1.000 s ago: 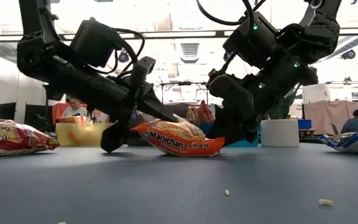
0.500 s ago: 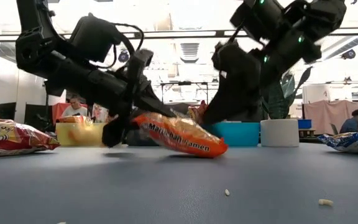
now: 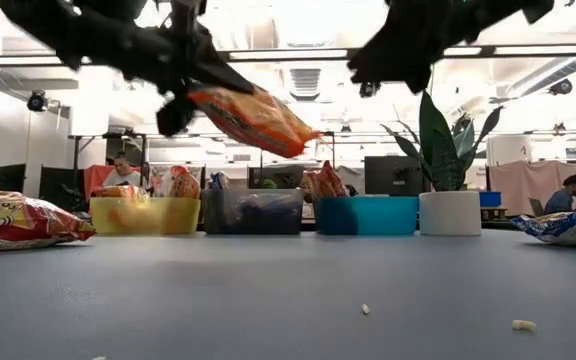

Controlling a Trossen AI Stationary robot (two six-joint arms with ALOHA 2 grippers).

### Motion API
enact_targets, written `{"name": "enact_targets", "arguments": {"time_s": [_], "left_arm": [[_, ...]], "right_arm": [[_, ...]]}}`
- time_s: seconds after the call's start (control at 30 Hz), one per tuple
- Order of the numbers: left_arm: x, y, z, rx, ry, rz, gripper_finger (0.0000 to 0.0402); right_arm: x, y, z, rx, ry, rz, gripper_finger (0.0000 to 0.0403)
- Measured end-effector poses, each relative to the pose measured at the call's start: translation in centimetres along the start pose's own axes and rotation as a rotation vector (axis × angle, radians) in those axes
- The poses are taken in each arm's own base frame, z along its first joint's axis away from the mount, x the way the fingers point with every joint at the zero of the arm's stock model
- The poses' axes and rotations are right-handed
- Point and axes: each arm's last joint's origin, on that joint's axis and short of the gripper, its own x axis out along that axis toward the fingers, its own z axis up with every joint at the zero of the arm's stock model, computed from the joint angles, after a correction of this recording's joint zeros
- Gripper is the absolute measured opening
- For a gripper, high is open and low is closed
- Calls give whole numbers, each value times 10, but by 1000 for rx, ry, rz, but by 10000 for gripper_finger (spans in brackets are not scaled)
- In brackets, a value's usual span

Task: Sort Maruchan noodles
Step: Put the orange noodle pack into the yellow bin

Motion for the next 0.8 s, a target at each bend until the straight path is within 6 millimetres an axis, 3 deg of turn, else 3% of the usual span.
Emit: {"name": "enact_targets", "arguments": {"time_s": [0.17,0.43,0.6,0.8], "left_arm": [[-38,5,48,93,44,295,75],[-97,19,134,183,157,763,75],[-115,40,172,175,205,940,75],[-116,80,192,84,307,991,75]], "right_arm": [[-17,-4,12,-63,-80,-65,148],[-24,-7,20,-123,-122,-109,144],[-29,-8,30,-178,-150,-124,146],[-40,-11,39,-271,-168,-159,138]]}}
